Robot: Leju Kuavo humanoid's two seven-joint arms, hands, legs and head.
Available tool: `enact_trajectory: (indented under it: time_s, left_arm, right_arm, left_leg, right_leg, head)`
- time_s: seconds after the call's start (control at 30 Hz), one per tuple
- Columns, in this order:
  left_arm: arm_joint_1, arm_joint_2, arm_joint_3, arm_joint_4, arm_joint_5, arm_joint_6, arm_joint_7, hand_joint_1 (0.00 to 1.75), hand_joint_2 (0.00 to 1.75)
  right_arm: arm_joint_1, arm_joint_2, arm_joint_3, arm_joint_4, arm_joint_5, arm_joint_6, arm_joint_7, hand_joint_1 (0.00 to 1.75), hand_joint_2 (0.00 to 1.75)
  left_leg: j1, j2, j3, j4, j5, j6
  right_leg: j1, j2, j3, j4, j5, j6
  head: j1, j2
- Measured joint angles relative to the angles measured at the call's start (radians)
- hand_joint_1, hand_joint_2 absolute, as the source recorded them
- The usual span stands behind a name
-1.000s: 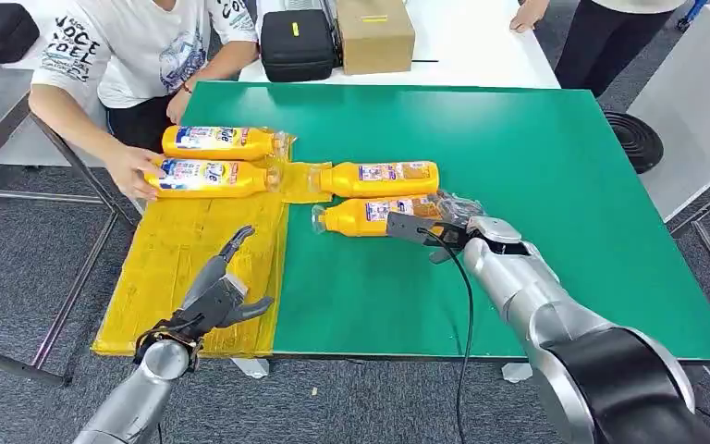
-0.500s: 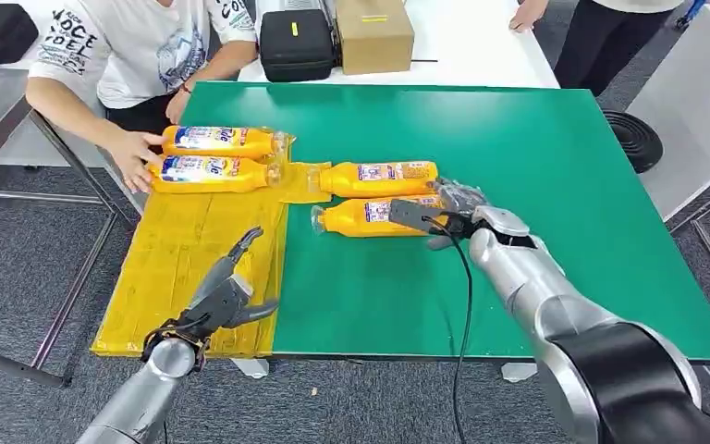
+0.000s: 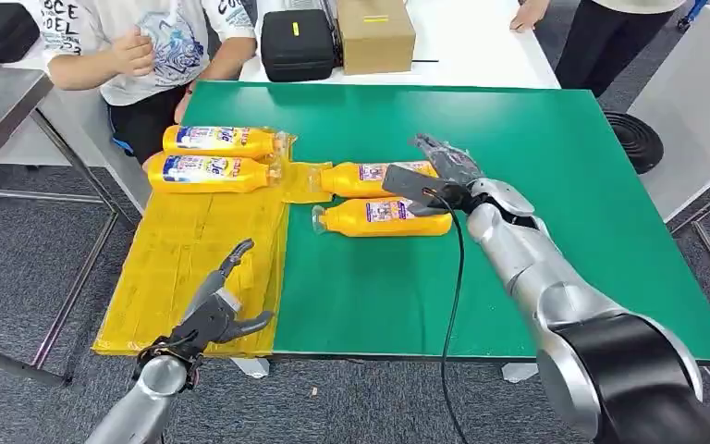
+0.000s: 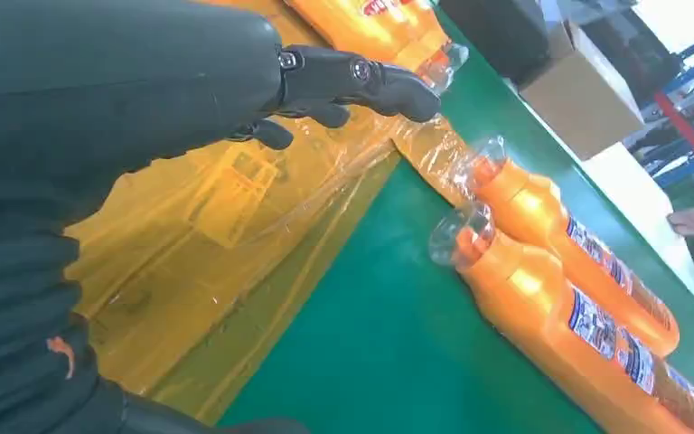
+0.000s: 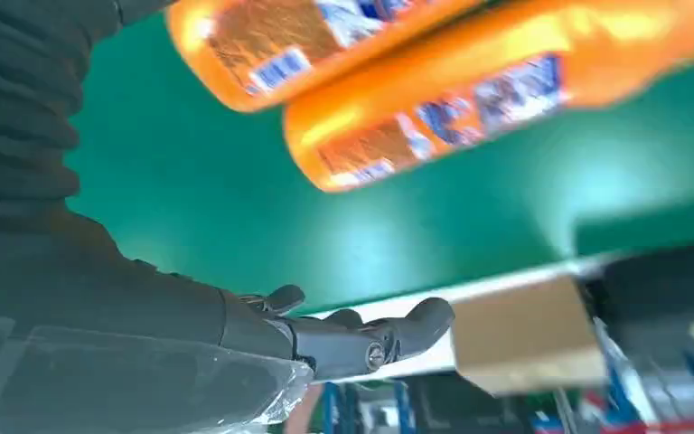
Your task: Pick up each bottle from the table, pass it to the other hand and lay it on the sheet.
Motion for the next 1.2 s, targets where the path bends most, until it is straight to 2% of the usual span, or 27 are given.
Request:
enact_trajectory:
  time_s: [0.5, 1.2]
  left_arm:
    - [0.060, 0.002, 0.048, -0.088, -0.008, 0.008, 0.017, 0.00, 1.75]
    - [0.132, 0.001, 0.116, -0.180, -0.018, 0.009, 0.026, 0.00, 1.75]
  right_arm:
    - [0.132, -0.003, -0.054, -0.173, -0.129, -0.019, -0.117, 0.00, 1.75]
    - [0.322, 0.015, -0.052, -0.390, -0.165, -0.009, -0.136, 0.00, 1.75]
  left_leg:
    - [0.000, 0.000, 0.000, 0.000, 0.000, 0.000]
    - [0.000, 0.000, 0.000, 0.000, 0.000, 0.000]
  right_leg:
    - [0.000, 0.000, 0.000, 0.000, 0.000, 0.000]
    - [0.000, 0.000, 0.000, 0.000, 0.000, 0.000]
  head:
    - [0.000, 0.000]
    - [0.000, 0.000]
